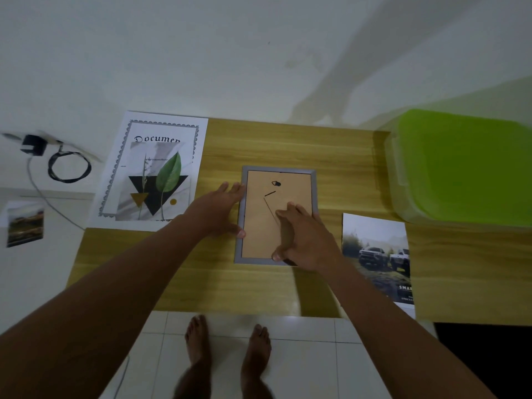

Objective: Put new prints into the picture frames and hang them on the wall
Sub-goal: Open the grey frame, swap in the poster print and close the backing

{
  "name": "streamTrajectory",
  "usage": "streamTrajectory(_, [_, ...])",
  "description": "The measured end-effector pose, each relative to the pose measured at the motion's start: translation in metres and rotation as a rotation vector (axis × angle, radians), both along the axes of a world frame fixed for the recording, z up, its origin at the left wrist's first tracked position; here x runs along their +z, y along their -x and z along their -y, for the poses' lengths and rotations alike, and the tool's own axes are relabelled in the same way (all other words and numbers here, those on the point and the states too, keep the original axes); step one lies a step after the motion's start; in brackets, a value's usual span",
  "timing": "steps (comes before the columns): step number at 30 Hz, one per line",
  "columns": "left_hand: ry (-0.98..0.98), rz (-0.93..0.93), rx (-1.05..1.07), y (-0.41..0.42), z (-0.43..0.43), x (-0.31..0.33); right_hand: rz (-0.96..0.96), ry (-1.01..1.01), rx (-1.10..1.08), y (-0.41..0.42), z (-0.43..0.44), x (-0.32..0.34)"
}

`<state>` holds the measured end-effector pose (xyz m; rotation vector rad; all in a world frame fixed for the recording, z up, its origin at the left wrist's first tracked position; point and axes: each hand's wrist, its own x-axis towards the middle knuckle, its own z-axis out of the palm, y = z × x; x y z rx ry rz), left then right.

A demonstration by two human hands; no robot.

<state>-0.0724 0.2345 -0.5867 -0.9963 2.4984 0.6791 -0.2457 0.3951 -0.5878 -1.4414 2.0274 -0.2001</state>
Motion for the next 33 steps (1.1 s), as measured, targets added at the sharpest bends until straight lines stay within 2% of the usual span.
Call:
streamTrajectory(4, [0.007,0.002,0.002,0.000,0.000,0.000,0.008,0.001,-0.042,-0.002,0.003,-0.001])
streamTrajectory(10, [0.014,0.000,0.003,-0.001,0.000,-0.002,0.061,-0.014,0.029,0.005,-0.003,0.003])
streamTrajectory(19, [0.023,-0.007,0.001,-0.001,0.001,-0.003,0.002,0.005,0.031,0.001,-0.003,-0.001])
streamTrajectory(25, [0.002,-0.017,-0.002,-0.003,0.002,-0.001,0.051,-0.057,0.043,0.002,0.000,0.009])
streamTrajectory(30, [0.067,-0.003,-0.052,-0.004,0.006,-0.001,-0.199,0.120,-0.022,-0.019,0.028,0.015])
streamTrajectory(33, [0.069,0.016,-0.057,-0.001,0.008,-0.004,-0.175,0.034,-0.132,-0.032,0.048,0.000])
